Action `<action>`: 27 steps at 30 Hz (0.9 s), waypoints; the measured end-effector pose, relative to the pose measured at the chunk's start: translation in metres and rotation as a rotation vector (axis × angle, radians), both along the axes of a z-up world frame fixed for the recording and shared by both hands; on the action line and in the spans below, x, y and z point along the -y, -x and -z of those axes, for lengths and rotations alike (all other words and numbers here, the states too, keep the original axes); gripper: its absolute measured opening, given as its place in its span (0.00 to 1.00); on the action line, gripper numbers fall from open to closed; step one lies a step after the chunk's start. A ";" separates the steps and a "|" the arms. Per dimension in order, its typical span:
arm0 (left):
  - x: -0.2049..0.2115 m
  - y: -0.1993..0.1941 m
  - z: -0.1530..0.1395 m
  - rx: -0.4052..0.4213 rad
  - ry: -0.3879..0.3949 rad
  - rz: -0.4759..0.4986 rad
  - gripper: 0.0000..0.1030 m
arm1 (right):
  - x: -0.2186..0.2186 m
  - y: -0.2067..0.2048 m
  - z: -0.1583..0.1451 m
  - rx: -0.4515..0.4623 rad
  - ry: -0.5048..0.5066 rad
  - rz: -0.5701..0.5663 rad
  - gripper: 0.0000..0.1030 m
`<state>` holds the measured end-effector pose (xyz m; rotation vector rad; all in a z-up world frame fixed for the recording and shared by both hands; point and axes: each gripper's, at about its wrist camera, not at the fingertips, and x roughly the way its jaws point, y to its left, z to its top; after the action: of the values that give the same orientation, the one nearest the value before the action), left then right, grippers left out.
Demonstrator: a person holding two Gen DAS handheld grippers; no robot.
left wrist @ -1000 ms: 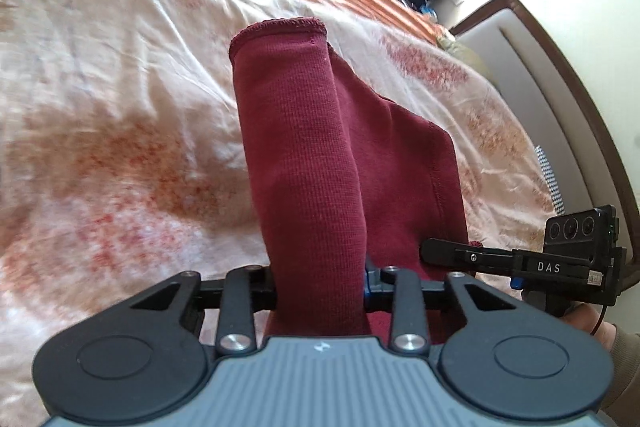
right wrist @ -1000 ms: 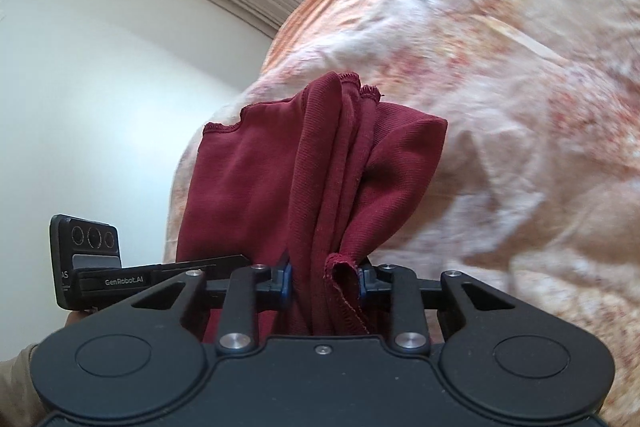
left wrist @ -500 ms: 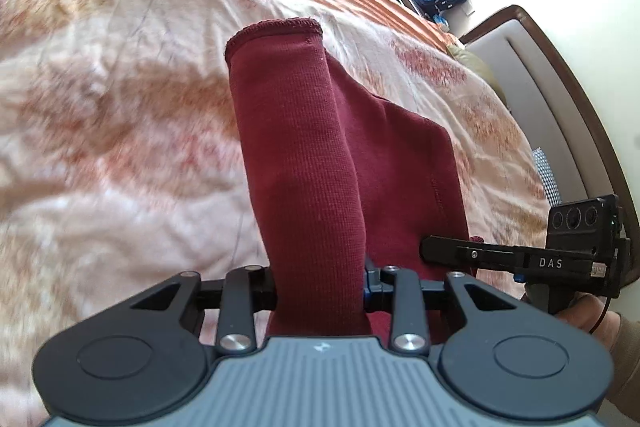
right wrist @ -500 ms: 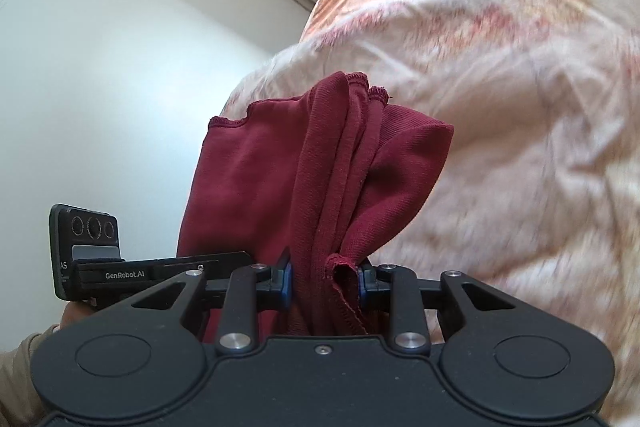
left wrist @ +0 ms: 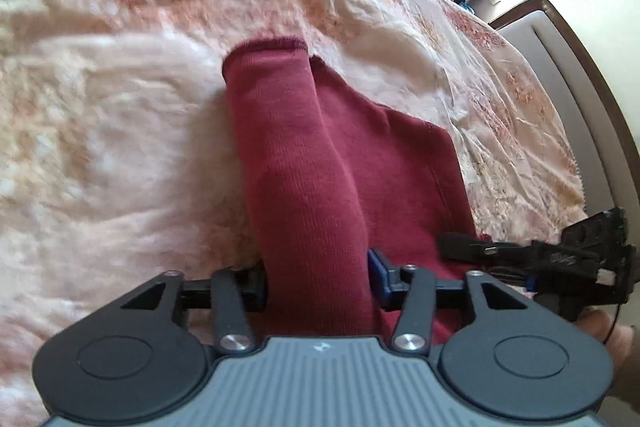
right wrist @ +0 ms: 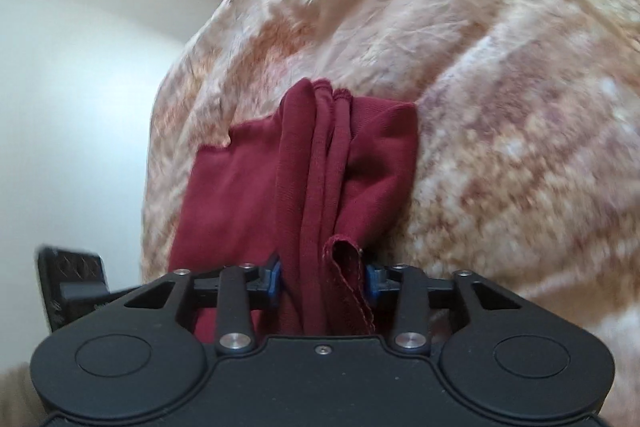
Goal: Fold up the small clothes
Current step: 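Release the sweater with both grippers and pull them back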
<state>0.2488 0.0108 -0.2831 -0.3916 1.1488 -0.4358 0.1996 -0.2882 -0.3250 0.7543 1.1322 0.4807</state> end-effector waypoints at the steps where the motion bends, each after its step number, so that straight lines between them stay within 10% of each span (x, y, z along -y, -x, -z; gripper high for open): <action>1: -0.004 0.002 -0.002 0.001 -0.011 -0.005 0.64 | 0.005 0.004 -0.006 0.011 0.026 0.013 0.66; 13: -0.050 0.048 -0.091 0.058 -0.102 -0.080 0.94 | 0.030 0.090 -0.136 0.137 0.306 0.186 0.97; 27: 0.004 0.179 -0.238 0.255 -0.185 -0.165 1.00 | -0.023 0.161 -0.295 0.446 0.220 0.058 0.99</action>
<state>0.0693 0.0068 -0.0448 -0.2578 0.8921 -0.2247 0.0383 -0.2657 -0.0301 0.4552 0.7294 0.4397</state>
